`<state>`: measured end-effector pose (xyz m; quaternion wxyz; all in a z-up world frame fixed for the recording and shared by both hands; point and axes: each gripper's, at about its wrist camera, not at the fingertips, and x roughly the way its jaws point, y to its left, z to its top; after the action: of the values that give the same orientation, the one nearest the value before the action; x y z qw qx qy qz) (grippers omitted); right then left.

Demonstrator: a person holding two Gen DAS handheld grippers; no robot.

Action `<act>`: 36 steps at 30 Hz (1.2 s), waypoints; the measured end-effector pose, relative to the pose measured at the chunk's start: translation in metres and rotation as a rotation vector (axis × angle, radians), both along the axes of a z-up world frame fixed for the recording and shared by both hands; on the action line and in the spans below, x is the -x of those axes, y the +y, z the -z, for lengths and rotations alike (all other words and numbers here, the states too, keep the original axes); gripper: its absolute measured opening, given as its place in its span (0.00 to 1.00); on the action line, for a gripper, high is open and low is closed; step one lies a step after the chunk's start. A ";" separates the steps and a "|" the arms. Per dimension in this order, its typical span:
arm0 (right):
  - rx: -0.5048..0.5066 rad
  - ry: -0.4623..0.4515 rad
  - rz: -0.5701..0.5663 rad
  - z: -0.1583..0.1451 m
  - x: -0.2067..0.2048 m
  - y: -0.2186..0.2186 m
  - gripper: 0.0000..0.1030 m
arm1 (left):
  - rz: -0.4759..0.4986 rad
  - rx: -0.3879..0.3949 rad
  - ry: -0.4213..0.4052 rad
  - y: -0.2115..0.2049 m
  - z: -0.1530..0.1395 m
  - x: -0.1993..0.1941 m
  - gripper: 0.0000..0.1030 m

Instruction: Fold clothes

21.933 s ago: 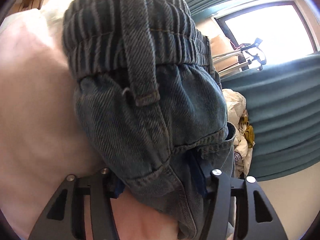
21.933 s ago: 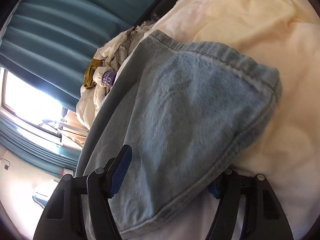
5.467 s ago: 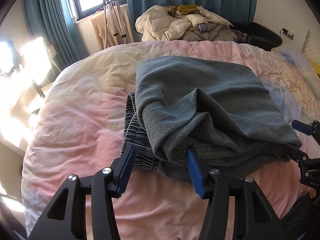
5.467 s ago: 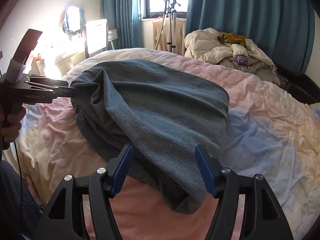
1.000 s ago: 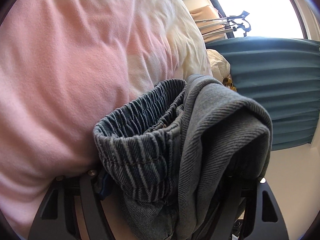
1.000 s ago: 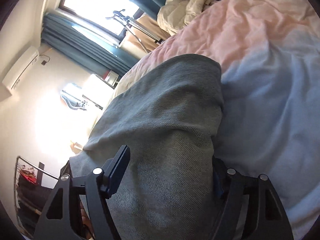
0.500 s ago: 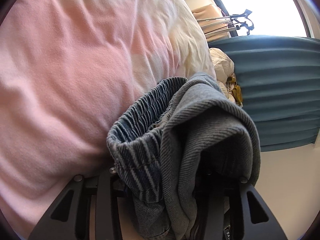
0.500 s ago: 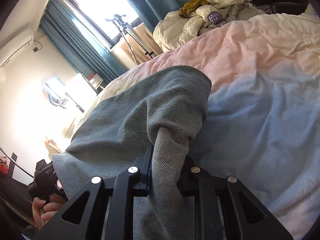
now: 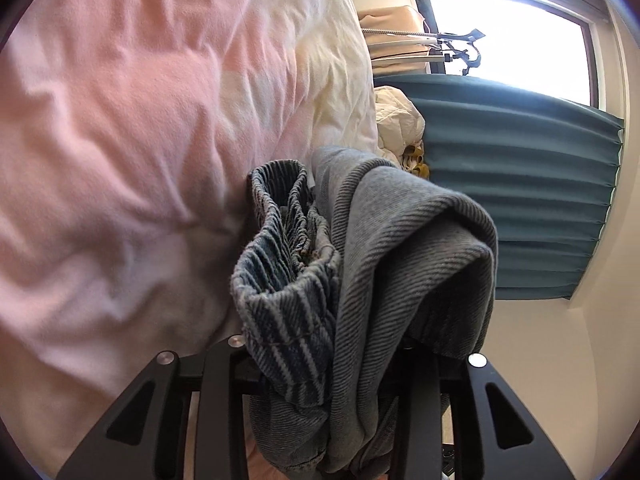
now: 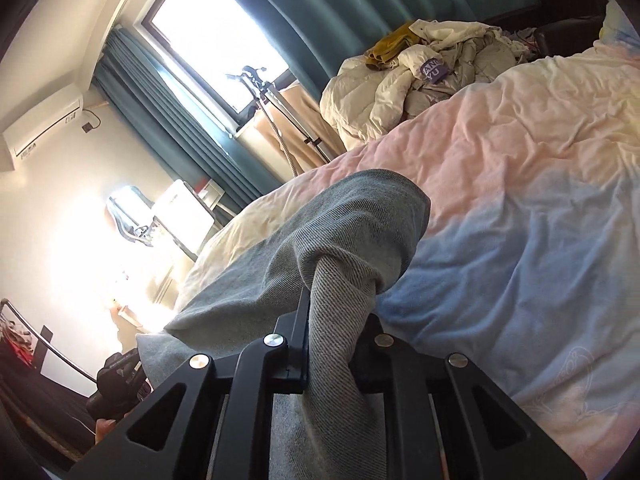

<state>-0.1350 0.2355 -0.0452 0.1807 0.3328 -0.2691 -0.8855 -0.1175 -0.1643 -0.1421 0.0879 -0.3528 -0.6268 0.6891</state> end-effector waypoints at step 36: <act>-0.074 0.204 0.441 -0.166 -0.193 0.354 0.11 | 0.657 0.110 0.263 0.407 -0.161 0.021 0.33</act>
<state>0.0579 0.5892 0.1210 -0.0029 0.1812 -0.2828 -0.9419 -0.1388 0.2431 0.0192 0.3656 -0.4478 -0.4253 0.6964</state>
